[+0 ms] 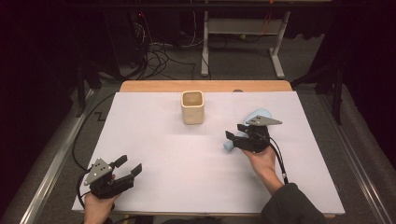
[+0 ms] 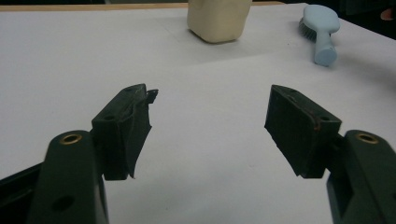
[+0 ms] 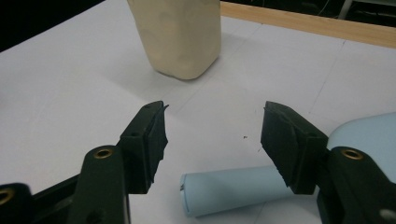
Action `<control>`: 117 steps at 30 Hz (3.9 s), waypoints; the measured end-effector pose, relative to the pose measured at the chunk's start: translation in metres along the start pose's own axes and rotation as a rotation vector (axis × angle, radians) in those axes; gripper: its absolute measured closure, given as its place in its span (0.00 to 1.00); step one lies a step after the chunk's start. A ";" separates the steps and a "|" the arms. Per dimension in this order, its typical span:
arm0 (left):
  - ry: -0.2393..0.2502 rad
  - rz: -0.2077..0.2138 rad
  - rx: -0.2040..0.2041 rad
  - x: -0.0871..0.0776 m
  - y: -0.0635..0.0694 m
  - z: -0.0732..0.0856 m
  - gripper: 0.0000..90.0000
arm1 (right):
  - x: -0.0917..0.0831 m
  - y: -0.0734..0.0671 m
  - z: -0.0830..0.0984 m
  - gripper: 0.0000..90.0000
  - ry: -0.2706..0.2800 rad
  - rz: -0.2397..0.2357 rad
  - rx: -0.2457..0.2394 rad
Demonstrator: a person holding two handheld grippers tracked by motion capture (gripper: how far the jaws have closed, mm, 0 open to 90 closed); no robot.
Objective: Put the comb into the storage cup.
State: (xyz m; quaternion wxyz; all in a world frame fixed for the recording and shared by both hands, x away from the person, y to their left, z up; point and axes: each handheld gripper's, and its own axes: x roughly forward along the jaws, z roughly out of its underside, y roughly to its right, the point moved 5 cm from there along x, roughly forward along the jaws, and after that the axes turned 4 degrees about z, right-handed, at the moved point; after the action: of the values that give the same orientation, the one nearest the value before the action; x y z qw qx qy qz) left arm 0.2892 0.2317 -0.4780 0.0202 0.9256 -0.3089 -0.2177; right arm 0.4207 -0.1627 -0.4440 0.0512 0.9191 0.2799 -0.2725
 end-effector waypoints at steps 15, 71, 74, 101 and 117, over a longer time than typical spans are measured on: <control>0.000 0.006 0.005 0.000 0.001 0.000 0.35 | 0.031 0.003 -0.011 0.71 -0.326 0.016 -0.063; -0.018 0.014 0.010 0.001 0.004 0.001 0.35 | 0.036 0.013 0.010 1.00 -0.685 -0.012 -0.130; -0.020 0.014 0.012 0.001 0.004 0.001 0.35 | 0.032 0.015 0.012 1.00 -0.686 -0.012 -0.132; -0.024 0.017 0.011 0.002 0.005 0.002 0.35 | 0.002 0.051 0.025 1.00 -0.688 0.077 -0.107; -0.025 0.020 0.013 0.002 0.006 0.002 0.35 | -0.001 0.069 0.026 1.00 -0.679 0.151 -0.091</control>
State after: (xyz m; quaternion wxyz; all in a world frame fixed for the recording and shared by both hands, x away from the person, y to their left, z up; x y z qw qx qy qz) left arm 0.2871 0.2260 -0.4795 0.0124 0.9199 -0.3198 -0.2268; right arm 0.4447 -0.2272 -0.4691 0.2021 0.7910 0.1901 -0.5453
